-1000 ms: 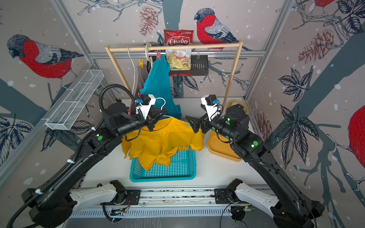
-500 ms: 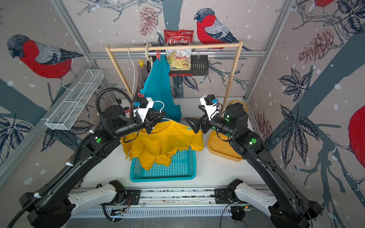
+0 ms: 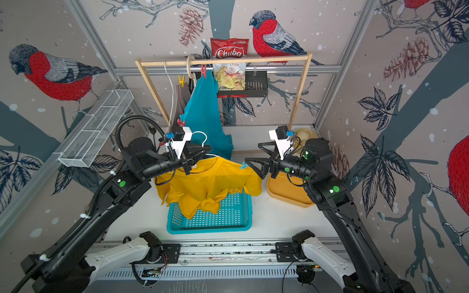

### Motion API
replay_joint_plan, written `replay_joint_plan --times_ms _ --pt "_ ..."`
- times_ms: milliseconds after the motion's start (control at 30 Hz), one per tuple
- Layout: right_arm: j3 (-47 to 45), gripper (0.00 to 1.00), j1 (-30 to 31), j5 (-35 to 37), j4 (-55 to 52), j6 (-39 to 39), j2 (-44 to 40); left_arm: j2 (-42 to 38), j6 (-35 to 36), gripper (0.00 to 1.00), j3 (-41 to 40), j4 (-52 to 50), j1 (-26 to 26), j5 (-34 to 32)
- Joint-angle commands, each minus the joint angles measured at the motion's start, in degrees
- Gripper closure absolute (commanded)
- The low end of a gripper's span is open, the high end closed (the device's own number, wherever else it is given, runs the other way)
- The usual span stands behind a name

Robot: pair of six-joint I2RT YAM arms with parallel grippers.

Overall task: Remove the clothespins securing t-shirts to the hanger
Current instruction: Remove the clothespin from the hanger.

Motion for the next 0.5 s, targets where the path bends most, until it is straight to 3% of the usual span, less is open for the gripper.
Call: replay_joint_plan --times_ms 0,67,167,333,467 --pt "1.1 0.0 0.7 -5.4 2.2 0.3 1.4 3.0 0.4 1.0 7.2 -0.4 1.6 4.0" --pt "-0.4 0.0 1.9 -3.3 3.1 -1.1 1.1 4.5 0.8 1.0 9.5 -2.9 1.8 4.6" --pt "-4.7 0.0 3.5 0.5 6.1 -2.2 -0.2 4.0 -1.0 1.0 5.8 1.0 1.9 6.1" --pt "-5.7 0.0 3.7 -1.7 7.0 -2.6 -0.5 2.9 -2.4 1.0 3.0 3.7 2.0 7.8" --pt "-4.2 0.09 3.6 -2.0 4.0 -4.3 0.0 1.8 -2.7 1.0 1.9 3.7 2.2 7.6"
